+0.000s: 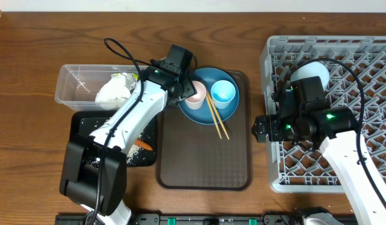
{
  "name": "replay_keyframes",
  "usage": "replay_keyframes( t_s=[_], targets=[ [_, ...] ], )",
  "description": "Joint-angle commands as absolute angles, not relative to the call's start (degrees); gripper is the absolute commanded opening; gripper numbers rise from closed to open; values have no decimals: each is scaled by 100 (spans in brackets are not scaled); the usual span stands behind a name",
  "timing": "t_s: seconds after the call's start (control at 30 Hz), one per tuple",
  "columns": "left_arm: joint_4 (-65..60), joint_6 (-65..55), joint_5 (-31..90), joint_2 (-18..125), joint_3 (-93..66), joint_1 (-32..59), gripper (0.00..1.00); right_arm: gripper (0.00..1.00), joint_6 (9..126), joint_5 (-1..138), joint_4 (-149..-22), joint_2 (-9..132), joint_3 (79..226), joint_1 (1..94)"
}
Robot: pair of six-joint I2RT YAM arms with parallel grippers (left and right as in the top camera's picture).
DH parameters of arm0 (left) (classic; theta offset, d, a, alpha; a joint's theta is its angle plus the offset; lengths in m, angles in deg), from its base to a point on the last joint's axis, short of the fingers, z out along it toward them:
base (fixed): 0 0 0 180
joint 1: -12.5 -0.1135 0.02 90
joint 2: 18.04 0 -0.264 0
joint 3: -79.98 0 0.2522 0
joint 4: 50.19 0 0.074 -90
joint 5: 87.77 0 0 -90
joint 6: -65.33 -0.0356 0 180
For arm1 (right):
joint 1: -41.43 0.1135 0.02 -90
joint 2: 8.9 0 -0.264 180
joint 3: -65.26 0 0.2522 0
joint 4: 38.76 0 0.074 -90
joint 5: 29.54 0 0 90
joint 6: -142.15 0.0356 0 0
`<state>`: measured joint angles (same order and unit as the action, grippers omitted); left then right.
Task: Sort waste into correct bins and load items into the dishwasher rack
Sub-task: 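Move the left gripper to the pink cup on the blue plate, then grasp the pink cup with the left gripper and lift it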
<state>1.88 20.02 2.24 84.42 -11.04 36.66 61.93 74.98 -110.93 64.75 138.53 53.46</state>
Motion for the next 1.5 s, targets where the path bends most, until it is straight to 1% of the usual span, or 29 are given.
replay_keyframes(
  t_s=[0.0,0.2,0.27,0.4,0.5,0.57,0.67,0.8,0.9,1.07,1.3,1.47],
  targets=[
    [179,2044,156,8492,-1073,3718,65,99,6103,7480,-11076,6462,13824,5387],
    [164,2046,156,8507,-1045,3723,60,99,6103,7480,-11078,6462,13824,5387],
    [161,2044,154,8531,-1040,3736,58,99,6103,7480,-11078,6462,13824,5387],
    [161,2046,156,8645,-1034,3775,49,99,6105,7480,-11073,6462,13824,5387],
    [161,2044,154,8791,-1034,3797,46,99,6105,7480,-11076,6462,13824,5387],
    [164,2044,154,8868,-1034,3797,40,99,6105,7480,-11078,6462,13824,5387],
    [161,2044,154,8896,-1034,3795,26,99,6103,7480,-11078,6462,13824,5387],
    [161,2044,154,8890,-1036,3788,21,99,6103,7480,-11078,6462,13824,5387],
    [164,2044,154,8879,-1036,3784,13,99,6105,7480,-11080,6462,13824,5387],
    [161,2041,154,8654,-1040,3683,6,99,6107,7483,-11082,6462,13824,5387],
    [212,2000,178,7797,-1040,3487,6,99,6103,7480,-11128,6462,13824,5387],
    [502,1965,245,6964,-1040,3474,6,99,6107,7487,-11128,6462,13824,5370]
  ],
)
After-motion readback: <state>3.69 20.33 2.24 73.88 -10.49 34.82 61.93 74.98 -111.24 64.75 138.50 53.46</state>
